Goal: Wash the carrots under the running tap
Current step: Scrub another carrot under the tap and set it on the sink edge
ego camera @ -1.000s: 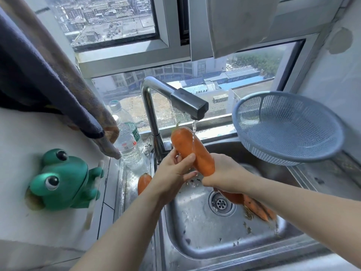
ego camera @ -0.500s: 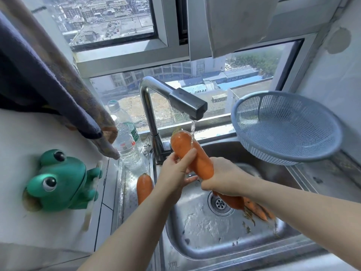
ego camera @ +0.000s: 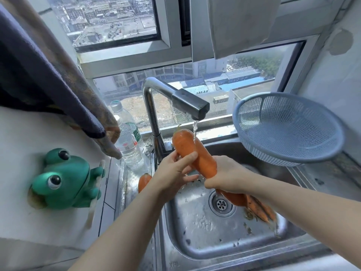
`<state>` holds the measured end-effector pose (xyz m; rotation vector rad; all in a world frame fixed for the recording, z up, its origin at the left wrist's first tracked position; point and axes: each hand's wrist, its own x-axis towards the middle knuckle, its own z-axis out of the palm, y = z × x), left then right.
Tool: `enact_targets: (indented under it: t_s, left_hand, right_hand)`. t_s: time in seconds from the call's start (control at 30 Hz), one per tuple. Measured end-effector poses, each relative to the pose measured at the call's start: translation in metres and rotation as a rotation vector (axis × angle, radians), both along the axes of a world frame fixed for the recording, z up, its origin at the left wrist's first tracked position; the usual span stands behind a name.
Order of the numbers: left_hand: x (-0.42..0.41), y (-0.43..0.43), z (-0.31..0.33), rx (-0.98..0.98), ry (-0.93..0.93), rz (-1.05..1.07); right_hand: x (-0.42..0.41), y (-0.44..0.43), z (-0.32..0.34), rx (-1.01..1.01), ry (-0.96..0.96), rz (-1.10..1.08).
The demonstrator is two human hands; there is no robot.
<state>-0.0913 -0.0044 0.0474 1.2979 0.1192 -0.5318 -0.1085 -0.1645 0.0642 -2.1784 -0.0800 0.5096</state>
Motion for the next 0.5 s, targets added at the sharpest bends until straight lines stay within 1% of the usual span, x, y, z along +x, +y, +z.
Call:
enact_targets:
  t_s: [0.1,0.2,0.27,0.4,0.5]
  left_hand:
    - [-0.001,0.007,-0.001,-0.063,0.021,-0.032]
    - [-0.001,-0.005,0.001,-0.010,0.036,0.021]
    - [-0.001,-0.009,0.002,-0.016,0.070,0.048]
    - [0.000,0.001,0.003,-0.091,0.081,-0.032]
    - [0.000,-0.005,0.003,-0.104,0.089,0.003]
  right_hand:
    - [-0.001,-0.002,0.002,0.055,0.028,0.007]
    - [-0.002,0.001,0.000,-0.028,-0.020,0.009]
    - [-0.001,0.000,-0.001,-0.066,-0.038,0.010]
    - [0.000,-0.006,0.002,0.009,-0.001,0.012]
    - [0.000,-0.003,0.001,0.000,-0.014,-0.009]
